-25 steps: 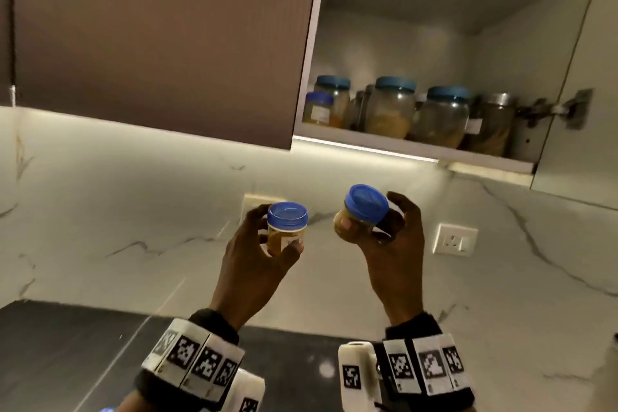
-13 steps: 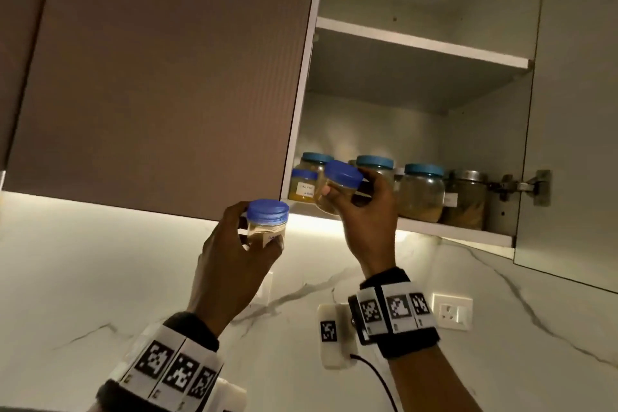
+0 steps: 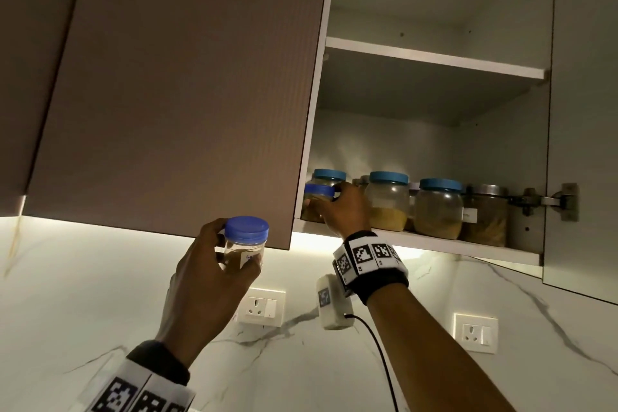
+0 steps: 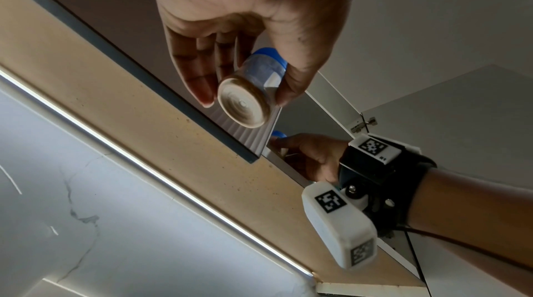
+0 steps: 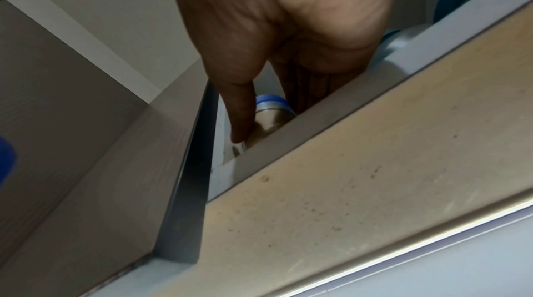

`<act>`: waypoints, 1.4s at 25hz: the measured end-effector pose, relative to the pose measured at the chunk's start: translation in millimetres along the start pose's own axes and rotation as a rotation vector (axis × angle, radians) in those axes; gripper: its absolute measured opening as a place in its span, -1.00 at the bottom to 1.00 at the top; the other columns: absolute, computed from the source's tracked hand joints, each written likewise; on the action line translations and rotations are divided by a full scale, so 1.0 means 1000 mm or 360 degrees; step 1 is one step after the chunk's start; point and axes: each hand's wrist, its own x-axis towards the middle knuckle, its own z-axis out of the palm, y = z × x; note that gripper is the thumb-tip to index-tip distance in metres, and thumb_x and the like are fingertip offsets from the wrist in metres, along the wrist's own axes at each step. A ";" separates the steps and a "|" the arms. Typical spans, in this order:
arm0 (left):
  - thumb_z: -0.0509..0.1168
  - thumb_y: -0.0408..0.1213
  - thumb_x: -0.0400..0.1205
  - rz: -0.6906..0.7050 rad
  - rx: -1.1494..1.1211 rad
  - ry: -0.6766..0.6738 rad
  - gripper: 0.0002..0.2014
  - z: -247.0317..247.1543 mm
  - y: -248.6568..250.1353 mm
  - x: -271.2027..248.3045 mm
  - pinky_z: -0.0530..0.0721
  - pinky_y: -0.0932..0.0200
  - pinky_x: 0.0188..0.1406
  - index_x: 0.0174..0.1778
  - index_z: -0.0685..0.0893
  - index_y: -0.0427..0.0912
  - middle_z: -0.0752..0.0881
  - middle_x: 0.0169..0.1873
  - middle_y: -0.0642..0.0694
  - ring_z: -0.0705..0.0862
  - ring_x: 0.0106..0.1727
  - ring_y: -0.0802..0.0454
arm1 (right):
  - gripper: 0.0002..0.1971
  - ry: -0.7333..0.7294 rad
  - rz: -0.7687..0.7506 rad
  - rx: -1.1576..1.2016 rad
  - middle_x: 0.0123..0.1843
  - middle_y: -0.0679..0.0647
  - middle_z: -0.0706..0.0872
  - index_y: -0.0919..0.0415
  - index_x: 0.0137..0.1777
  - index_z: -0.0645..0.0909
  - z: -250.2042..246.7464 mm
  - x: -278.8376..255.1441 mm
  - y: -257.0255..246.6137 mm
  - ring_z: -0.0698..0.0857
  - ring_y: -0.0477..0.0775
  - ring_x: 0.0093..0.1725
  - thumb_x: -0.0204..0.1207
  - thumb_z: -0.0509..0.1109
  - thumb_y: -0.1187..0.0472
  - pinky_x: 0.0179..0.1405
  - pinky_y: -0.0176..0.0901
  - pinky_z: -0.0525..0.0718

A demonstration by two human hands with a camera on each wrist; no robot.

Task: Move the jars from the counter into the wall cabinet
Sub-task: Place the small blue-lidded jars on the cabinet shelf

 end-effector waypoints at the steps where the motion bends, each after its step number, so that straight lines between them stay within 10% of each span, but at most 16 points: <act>1: 0.50 -0.11 0.42 -0.0005 0.0002 -0.0003 -0.52 0.000 -0.001 0.000 0.56 0.12 -0.12 0.17 0.43 0.20 0.63 0.00 0.18 0.70 -0.07 0.07 | -0.59 0.0008 0.0008 -0.0002 0.00 0.08 0.71 0.20 0.21 0.56 0.002 0.001 0.001 0.69 0.05 -0.07 0.40 0.54 0.14 -0.11 -0.21 0.57; 15: 0.49 -0.07 0.43 -0.0093 0.0026 -0.0185 -0.41 0.024 -0.012 -0.014 0.59 0.18 -0.12 0.36 0.44 0.06 0.59 0.07 0.15 0.68 -0.02 0.04 | -0.54 -0.0105 0.0014 -0.0185 0.00 0.09 0.69 0.18 0.23 0.48 0.004 -0.001 0.006 0.72 0.10 -0.02 0.38 0.57 0.21 -0.09 -0.19 0.59; 21: 0.49 -0.06 0.43 -0.0042 -0.0017 -0.0182 -0.44 0.025 -0.008 -0.015 0.55 0.22 -0.17 0.32 0.44 0.12 0.61 0.03 0.16 0.68 -0.07 0.11 | -0.41 0.0055 -0.0099 0.0334 0.11 0.04 0.70 0.19 0.31 0.44 -0.009 -0.032 -0.003 0.70 0.01 0.04 0.32 0.61 0.23 -0.01 -0.23 0.67; 27: 0.50 -0.05 0.41 0.0044 -0.0070 -0.0159 -0.49 0.035 0.004 -0.013 0.47 0.46 -0.33 0.21 0.43 0.19 0.63 -0.01 0.23 0.66 -0.15 0.25 | -0.60 0.0188 0.0056 0.0356 0.11 -0.11 0.77 0.07 0.21 0.68 -0.026 -0.125 0.010 0.71 -0.24 0.06 0.42 0.49 -0.07 -0.05 -0.56 0.47; 32: 0.52 -0.04 0.38 0.0150 -0.0011 -0.0239 -0.35 0.065 0.023 -0.025 0.43 0.51 -0.31 0.37 0.42 0.09 0.60 0.07 0.19 0.63 -0.06 0.19 | -0.23 0.0036 0.0150 0.0334 -0.02 -0.27 0.73 -0.07 0.21 0.65 -0.038 -0.155 0.016 0.72 -0.17 0.03 0.06 0.41 -0.51 -0.06 -0.48 0.56; 35: 0.54 -0.08 0.37 0.0333 0.0011 -0.0290 -0.32 0.084 0.037 -0.029 0.57 0.37 -0.16 0.40 0.43 0.05 0.62 0.17 0.10 0.64 0.07 0.13 | -0.29 0.0066 0.0101 0.0314 0.00 -0.23 0.80 -0.05 0.20 0.70 -0.049 -0.151 0.018 0.75 -0.18 0.03 0.10 0.47 -0.44 0.00 -0.40 0.64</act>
